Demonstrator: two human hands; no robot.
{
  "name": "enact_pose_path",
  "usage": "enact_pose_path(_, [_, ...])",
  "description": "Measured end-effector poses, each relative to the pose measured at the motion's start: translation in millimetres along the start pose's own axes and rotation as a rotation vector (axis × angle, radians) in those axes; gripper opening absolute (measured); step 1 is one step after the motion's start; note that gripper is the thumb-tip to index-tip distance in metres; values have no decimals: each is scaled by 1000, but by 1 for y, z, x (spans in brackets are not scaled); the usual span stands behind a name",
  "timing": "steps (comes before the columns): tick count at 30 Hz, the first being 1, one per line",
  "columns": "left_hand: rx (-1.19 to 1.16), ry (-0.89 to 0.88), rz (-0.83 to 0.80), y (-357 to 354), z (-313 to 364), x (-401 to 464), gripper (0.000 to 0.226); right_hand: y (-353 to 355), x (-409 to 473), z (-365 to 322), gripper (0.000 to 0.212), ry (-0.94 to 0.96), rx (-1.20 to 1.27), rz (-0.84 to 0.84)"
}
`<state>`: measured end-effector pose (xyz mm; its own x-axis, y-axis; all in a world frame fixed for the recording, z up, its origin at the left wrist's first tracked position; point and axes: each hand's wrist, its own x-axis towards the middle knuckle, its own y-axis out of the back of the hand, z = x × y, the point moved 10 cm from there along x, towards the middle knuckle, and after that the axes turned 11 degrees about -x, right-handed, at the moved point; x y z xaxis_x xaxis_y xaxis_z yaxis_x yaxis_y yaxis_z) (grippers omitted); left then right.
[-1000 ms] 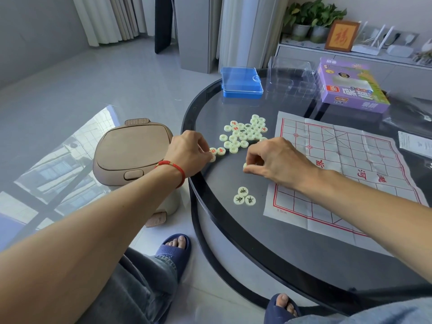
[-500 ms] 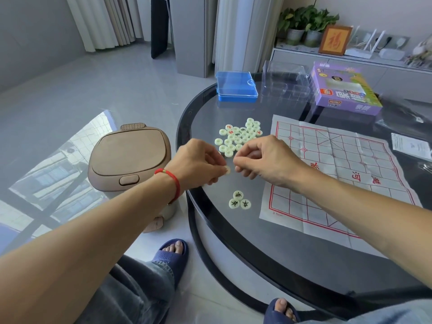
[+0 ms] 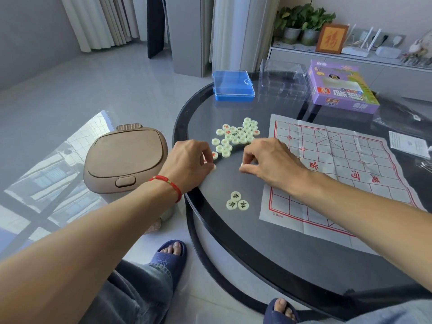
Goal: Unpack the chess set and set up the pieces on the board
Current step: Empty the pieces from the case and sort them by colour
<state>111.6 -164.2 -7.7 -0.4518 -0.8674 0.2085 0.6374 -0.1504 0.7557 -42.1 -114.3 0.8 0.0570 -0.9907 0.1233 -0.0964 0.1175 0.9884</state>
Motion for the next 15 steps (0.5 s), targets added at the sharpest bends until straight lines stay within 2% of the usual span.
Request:
enact_pose_path(3, [45,-16,55,-1,-1,7,11,2,0,1,11,-29,87,-31])
enact_pose_path(6, [43,21,94,2,-4,11,10,4,0,15,8,-171,342,-46])
enact_pose_path(9, [-7,-30,152,9,14,7,11,4,-5,17,6,-252,604,-79])
enact_pose_path(11, [-146,-33,98,7,29,-1,13,6,-8,12,7,-243,708,-97])
enact_pose_path(15, [-514,147,-97,-16,24,-15,11,4,-10,1,7,-214,793,-124])
